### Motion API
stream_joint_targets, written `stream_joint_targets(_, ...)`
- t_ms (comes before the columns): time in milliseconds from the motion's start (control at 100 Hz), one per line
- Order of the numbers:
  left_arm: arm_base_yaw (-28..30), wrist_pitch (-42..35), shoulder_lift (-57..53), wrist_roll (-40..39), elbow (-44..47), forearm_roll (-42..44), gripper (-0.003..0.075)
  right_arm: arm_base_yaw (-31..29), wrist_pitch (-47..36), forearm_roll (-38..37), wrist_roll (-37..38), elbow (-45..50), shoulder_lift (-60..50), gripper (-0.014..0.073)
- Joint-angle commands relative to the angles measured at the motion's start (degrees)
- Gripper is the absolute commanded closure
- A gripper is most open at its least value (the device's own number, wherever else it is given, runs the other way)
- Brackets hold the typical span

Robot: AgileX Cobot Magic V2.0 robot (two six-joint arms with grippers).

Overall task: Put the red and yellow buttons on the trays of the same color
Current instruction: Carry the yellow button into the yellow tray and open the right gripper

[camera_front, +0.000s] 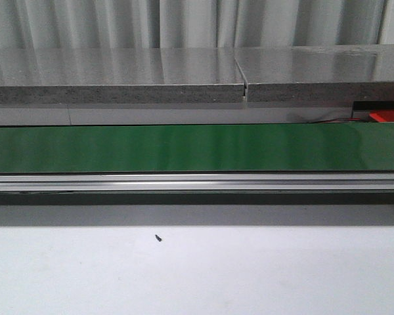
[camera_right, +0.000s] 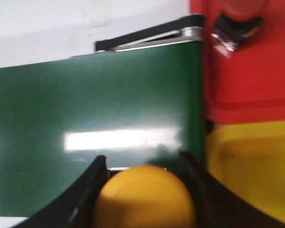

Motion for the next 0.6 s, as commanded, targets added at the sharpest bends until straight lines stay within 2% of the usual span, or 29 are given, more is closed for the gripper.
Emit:
stream_joint_targets(0,-0.4,-3.9,0.3,0.0,-1.6,-0.7,0.0739,-4.4,-3.0,0.7,1.5,-0.5,-2.4,0.0400)
stream_joint_targets(300,-0.4,-3.9,0.3,0.0,-1.6,-0.7,0.0739,-15.9,-12.2,0.7,7.7,5.1,-2.0,0.0400)
stream_joint_targets(420,-0.4,-3.9,0.3,0.0,-1.6,-0.7,0.0739,-17.5,-15.3,0.8,10.3,6.5,-0.4,0.0400)
stream_joint_targets(590,-0.4,-3.9,0.3,0.0,-1.6,-0.7,0.0739,-17.4,-16.5,2.0,10.3,6.7,3.8,0.0400)
